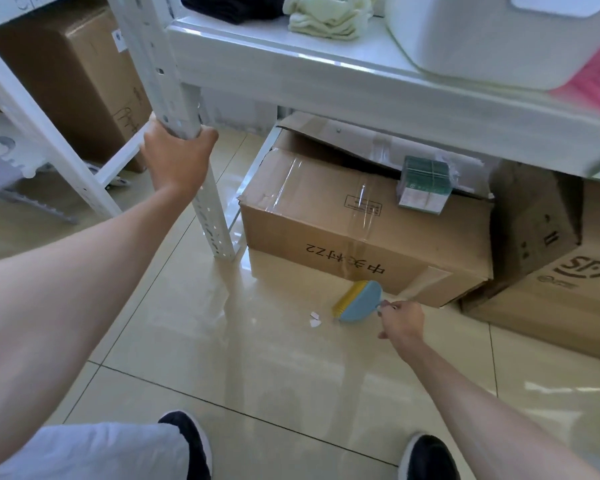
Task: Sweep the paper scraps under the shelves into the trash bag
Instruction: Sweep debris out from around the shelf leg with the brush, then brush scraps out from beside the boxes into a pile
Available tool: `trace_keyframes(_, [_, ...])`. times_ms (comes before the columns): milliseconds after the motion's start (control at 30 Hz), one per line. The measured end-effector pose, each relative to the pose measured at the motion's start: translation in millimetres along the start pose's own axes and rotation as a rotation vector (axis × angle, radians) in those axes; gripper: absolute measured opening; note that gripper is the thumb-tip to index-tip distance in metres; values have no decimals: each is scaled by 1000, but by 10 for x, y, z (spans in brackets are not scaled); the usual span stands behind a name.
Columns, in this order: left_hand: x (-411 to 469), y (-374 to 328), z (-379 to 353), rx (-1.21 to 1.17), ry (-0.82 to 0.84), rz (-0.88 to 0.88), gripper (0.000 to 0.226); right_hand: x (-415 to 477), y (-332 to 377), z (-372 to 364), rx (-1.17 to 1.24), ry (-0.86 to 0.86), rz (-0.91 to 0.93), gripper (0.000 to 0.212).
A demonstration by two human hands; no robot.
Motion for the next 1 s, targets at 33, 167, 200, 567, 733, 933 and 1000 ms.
trace_keyframes(33, [-7, -8, -2, 8, -13, 8, 33, -9, 22, 7, 46, -5, 16, 27])
trace_keyframes(167, [-38, -27, -20, 16, -10, 20, 34, -81, 166, -120, 125, 91, 67, 29])
trace_keyframes(200, [-39, -26, -21, 17, -5, 21, 34, -107, 228, -184, 147, 135, 77, 29])
trace_keyframes(567, [-88, 2, -56, 27, -36, 28, 32, -191, 383, -632, -70, 308, 191, 23])
trace_keyframes(733, [-120, -10, -47, 50, -23, 40, 30, 24, 14, -252, -183, 201, 127, 30])
trace_keyframes(933, [-229, 32, -65, 222, -102, 175, 45, 223, -360, 195, -216, 104, 41, 35])
trace_keyframes(1000, [-390, 7, -148, 218, -179, 224, 56, 230, -352, 292, -209, 98, 48, 34])
Point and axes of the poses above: each hand's wrist, its own x-axis towards the middle knuckle, its own z-axis out of the back of the hand, y = z × x, the point moved 6 cm from there along x, towards the middle knuckle, and after that the axes turned 11 degrees about -x, right-handed, at the moved point
